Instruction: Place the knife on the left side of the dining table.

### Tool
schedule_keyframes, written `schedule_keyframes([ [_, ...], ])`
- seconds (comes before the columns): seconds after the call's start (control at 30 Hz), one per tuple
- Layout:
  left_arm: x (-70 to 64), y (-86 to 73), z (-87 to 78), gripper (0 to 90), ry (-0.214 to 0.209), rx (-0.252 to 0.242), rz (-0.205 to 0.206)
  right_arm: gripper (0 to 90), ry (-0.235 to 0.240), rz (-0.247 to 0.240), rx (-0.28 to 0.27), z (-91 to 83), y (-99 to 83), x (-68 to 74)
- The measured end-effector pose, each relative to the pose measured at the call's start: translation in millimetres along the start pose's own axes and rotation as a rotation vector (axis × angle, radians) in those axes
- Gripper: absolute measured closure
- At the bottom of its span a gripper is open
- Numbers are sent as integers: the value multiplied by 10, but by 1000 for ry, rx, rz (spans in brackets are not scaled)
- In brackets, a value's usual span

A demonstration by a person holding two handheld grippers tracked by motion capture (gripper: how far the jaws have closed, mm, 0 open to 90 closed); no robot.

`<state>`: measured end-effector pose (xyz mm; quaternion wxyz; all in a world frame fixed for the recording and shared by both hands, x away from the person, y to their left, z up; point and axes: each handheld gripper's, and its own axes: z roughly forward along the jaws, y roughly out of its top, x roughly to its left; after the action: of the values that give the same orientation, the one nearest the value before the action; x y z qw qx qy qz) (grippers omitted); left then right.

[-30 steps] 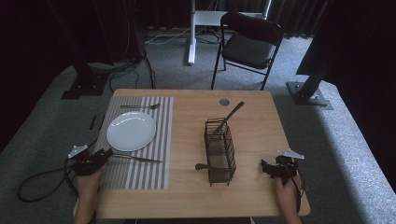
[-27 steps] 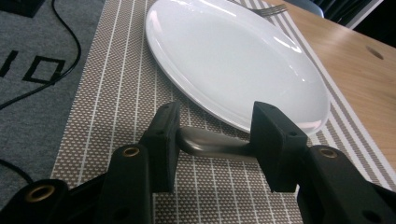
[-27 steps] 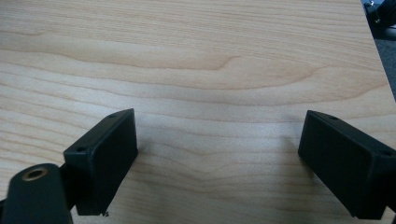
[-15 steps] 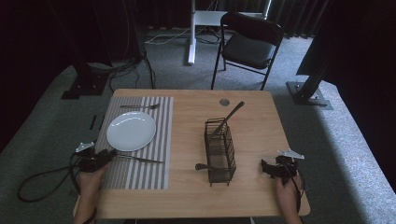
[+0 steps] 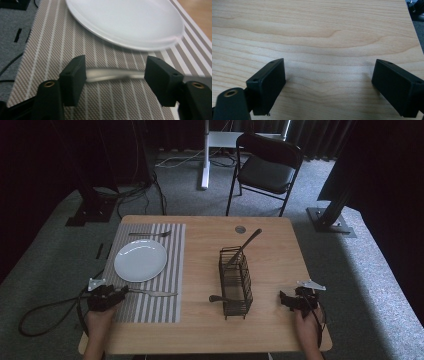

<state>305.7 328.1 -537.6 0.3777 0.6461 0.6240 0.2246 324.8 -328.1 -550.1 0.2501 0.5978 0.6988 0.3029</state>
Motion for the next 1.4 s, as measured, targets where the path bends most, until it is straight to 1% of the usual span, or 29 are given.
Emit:
schedule_keyframes([
  [0.07,-49,-32,-35,307,-3,-6,12,112,0,0,0,0,0,0],
  [0.13,-98,-62,-77,300,7,-20,19,112,0,0,0,0,0,0],
  [0.17,-114,-80,-97,294,0,-29,21,112,0,0,0,0,0,0],
  [0.2,-129,-99,-112,265,-7,-33,30,112,0,0,0,0,0,0],
  [0.23,-150,-118,-124,257,-2,-35,38,112,0,0,0,0,0,0],
  [0.27,-168,-133,-130,228,-3,-41,43,112,0,0,0,0,0,0],
  [0.3,-197,-156,-139,189,1,-35,60,112,0,0,0,0,0,0],
  [0.33,-224,-176,-144,185,12,-33,67,112,0,0,0,0,0,0],
  [0.4,-253,-205,-163,177,5,-34,66,112,0,0,0,0,0,0],
  [0.43,-272,-217,-168,148,5,-27,67,112,0,0,0,0,0,0],
  [0.47,-281,-222,-169,112,10,-20,68,112,0,0,0,0,0,0],
  [0.5,-291,-231,-173,100,25,-19,67,112,0,0,0,0,0,0],
  [0.57,-306,-226,-177,92,71,-11,60,112,0,0,0,0,0,0],
  [0.6,-306,-220,-173,18,74,-2,61,112,0,0,0,0,0,0],
  [0.63,-305,-213,-167,0,84,4,54,112,0,0,0,0,0,0],
  [0.67,-301,-211,-161,0,92,9,51,112,0,0,0,0,0,0],
  [0.7,-304,-217,-147,0,110,11,49,112,0,0,0,0,0,0],
  [0.77,-306,-233,-125,0,128,31,62,112,0,0,0,0,0,0],
  [0.8,-305,-240,-115,0,131,37,64,112,0,0,0,0,0,0],
  [0.83,-304,-241,-107,0,135,57,67,112,0,0,0,0,0,0],
  [0.9,-308,-245,-120,0,144,40,76,112,0,0,0,0,0,0],
  [0.93,-312,-248,-120,0,149,43,81,112,0,0,0,0,0,0],
  [0.97,-311,-249,-112,0,146,61,82,112,0,0,0,0,0,0],
  [1.0,-311,-251,-106,0,151,75,81,112,0,0,0,0,0,-1],
  [1.1,-313,-260,-117,0,164,80,80,112,0,0,0,0,0,0],
  [1.17,-312,-267,-113,0,179,102,80,112,0,0,0,0,0,0],
  [1.27,-300,-262,-100,0,181,120,72,112,0,0,0,0,0,0],
  [1.33,-307,-260,-93,0,192,125,80,112,0,0,0,0,0,-1],
  [1.4,-308,-259,-90,0,193,126,82,112,0,0,0,0,0,0],
])
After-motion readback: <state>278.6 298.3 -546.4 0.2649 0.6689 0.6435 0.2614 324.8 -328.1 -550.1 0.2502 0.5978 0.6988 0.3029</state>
